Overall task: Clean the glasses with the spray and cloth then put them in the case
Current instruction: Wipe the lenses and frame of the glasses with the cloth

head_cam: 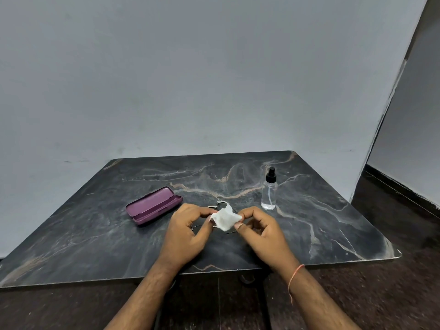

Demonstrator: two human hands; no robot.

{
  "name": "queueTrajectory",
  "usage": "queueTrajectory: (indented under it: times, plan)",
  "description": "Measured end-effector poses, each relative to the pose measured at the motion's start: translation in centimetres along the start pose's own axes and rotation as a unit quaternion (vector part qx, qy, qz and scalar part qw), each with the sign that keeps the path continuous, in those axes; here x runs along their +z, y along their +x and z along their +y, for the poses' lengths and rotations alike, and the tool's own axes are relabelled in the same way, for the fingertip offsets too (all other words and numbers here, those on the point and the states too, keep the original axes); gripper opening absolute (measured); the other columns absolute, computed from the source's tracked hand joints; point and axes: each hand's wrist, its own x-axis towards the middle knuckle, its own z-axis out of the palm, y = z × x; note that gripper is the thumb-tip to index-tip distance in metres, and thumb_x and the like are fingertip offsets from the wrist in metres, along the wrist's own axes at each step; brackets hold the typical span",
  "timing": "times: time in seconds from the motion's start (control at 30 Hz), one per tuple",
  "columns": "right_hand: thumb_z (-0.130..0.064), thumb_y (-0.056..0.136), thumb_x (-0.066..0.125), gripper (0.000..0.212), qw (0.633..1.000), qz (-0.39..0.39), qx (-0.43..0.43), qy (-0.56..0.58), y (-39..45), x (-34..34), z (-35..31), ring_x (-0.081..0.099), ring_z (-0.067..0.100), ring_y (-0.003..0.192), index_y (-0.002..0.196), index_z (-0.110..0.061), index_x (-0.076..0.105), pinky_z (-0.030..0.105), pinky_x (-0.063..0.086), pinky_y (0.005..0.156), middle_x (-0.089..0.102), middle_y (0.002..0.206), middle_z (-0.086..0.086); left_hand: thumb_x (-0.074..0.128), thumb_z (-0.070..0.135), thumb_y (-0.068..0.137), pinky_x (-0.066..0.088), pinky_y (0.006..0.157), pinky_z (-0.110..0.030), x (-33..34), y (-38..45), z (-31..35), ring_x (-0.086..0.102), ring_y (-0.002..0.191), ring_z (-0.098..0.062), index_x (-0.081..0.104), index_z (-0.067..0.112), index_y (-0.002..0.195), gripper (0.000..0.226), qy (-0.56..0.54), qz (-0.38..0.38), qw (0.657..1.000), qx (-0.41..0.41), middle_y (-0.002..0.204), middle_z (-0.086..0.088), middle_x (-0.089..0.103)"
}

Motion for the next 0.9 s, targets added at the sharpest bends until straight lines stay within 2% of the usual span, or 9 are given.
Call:
queueTrajectory:
  times: [0.07,0.2,0.3,0.43,0.5,0.57,0.63,0.73,0.9]
  plan:
    - [-0.028,0.086,0.075,0.006,0.999,-0.003,0.022,0.035,0.2,-0.3,-0.2,0.061,0.011,0.072,0.090,-0.026,0.072,0.029,0.050,0.067,0.072,0.080,-0.005,0.074,0.026,0.095,0.057,0.086,-0.032,0.0,0.0,-0.1,0.070,0.097,-0.005,0.083,0.030,0.105,0.013,0.004,-0.006,1.000,-0.004,0.099,0.028,0.075]
    - [-0.029,0.080,0.076,0.014,0.993,0.017,0.048,0.107,0.4,-0.7,-0.5,0.058,0.023,0.073,0.087,-0.019,0.071,0.029,0.049,0.058,0.069,0.086,0.026,0.066,0.028,0.098,0.058,0.091,-0.037,0.0,0.1,0.2,0.070,0.102,-0.005,0.083,0.028,0.103,0.017,-0.008,-0.016,1.000,-0.016,0.099,0.026,0.076]
    - [-0.023,0.080,0.075,0.003,0.986,0.020,0.060,0.157,0.3,-0.9,-0.7,0.063,0.026,0.082,0.081,-0.024,0.073,0.029,0.051,0.056,0.071,0.085,0.014,0.059,0.031,0.102,0.058,0.095,-0.044,0.0,0.1,0.4,0.071,0.106,-0.006,0.083,0.028,0.108,0.025,-0.006,-0.012,1.000,-0.023,0.101,0.026,0.077]
    - [-0.017,0.082,0.072,0.011,0.983,0.056,0.058,0.162,0.1,-1.0,-1.2,0.062,0.020,0.072,0.077,-0.026,0.074,0.028,0.052,0.055,0.071,0.076,0.003,0.053,0.034,0.106,0.055,0.089,-0.048,-0.5,-0.4,1.0,0.071,0.099,-0.012,0.079,0.030,0.113,0.027,0.007,0.028,0.999,-0.023,0.098,0.022,0.076]
    - [-0.019,0.082,0.072,0.010,0.984,0.086,0.048,0.150,-0.2,-0.8,-1.5,0.058,0.013,0.064,0.078,-0.027,0.074,0.025,0.053,0.055,0.067,0.069,-0.001,0.056,0.038,0.104,0.055,0.074,-0.042,-0.8,-1.0,2.2,0.069,0.082,-0.010,0.077,0.030,0.098,0.023,-0.024,0.074,0.996,-0.051,0.085,0.016,0.072]
    - [-0.022,0.082,0.073,0.005,0.984,0.117,0.043,0.129,-0.5,-0.7,-1.7,0.057,0.013,0.063,0.080,-0.027,0.073,0.026,0.053,0.057,0.065,0.069,-0.001,0.058,0.053,0.101,0.049,0.058,-0.038,-0.9,-1.4,4.6,0.060,0.060,-0.006,0.072,0.023,0.074,0.043,-0.059,0.079,0.985,-0.141,0.063,0.004,0.066]
    - [-0.025,0.083,0.075,0.003,0.985,0.138,0.032,0.095,-0.6,-0.3,-1.7,0.059,0.012,0.067,0.084,-0.027,0.072,0.034,0.055,0.063,0.067,0.073,-0.002,0.060,0.072,0.098,0.046,0.052,-0.031,-1.0,-1.3,7.5,0.057,0.050,-0.006,0.075,0.014,0.066,0.068,-0.090,-0.017,0.955,-0.281,0.058,-0.003,0.072]
    - [-0.015,0.091,0.079,0.020,0.986,0.161,-0.005,0.031,-0.9,0.7,-2.2,0.065,0.008,0.075,0.088,-0.033,0.072,0.033,0.054,0.073,0.074,0.083,-0.009,0.055,0.072,0.091,0.044,0.047,-0.020,-1.0,-1.2,10.7,0.066,0.054,-0.013,0.083,0.008,0.091,0.070,-0.225,-0.143,0.857,-0.441,0.083,-0.008,0.086]
    - [-0.011,0.092,0.078,0.026,0.988,0.127,-0.070,-0.046,-2.6,2.7,-4.7,0.073,0.015,0.075,0.089,-0.035,0.072,0.041,0.061,0.070,0.076,0.086,-0.007,0.064,0.058,0.100,0.055,0.057,-0.022,-1.6,-1.1,11.7,0.075,0.066,-0.015,0.083,0.015,0.116,0.049,-0.351,-0.112,0.796,-0.479,0.104,-0.009,0.087]
